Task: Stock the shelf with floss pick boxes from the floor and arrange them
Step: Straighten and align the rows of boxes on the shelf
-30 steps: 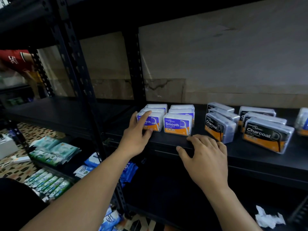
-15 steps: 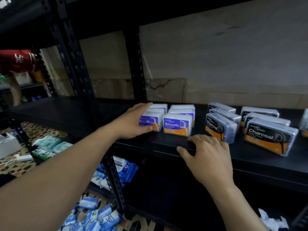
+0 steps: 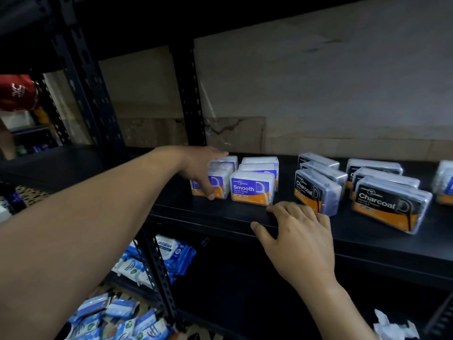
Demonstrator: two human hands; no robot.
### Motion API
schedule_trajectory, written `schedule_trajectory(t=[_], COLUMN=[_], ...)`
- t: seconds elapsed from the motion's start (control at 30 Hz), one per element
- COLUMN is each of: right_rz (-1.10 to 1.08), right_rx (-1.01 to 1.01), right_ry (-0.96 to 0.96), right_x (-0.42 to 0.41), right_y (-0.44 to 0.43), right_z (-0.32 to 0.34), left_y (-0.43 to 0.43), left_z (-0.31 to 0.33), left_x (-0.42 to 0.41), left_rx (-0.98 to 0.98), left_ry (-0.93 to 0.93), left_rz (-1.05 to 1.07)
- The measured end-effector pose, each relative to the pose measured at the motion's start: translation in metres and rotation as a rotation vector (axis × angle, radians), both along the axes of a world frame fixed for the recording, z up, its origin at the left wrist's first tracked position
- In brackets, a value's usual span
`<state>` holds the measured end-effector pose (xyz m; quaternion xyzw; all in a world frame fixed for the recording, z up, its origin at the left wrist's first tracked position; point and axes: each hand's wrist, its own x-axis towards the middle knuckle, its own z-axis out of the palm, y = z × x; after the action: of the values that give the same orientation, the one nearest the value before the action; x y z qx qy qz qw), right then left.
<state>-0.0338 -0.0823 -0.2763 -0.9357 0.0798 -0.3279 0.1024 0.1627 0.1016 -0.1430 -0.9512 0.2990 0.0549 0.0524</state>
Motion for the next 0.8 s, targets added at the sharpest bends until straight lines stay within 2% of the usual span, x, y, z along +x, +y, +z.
schedule_trajectory(t=[0.33, 0.6, 0.8], right_rz=[-0.003, -0.006, -0.014], right_rx=[-0.001, 0.002, -0.006], right_ry=[-0.005, 0.002, 0.011], right_x=[0.0, 0.001, 0.0], right_y=[0.002, 0.003, 0.003], right_z=[-0.001, -0.003, -0.002], left_y=[0.005, 0.012, 0.009], left_z=[-0.015, -0.021, -0.017], left_x=[0.003, -0.001, 0.0], left_rx=[-0.161, -0.253, -0.218], left_ry=[-0.107, -0.117, -0.089], left_rz=[-0.064, -0.057, -0.056])
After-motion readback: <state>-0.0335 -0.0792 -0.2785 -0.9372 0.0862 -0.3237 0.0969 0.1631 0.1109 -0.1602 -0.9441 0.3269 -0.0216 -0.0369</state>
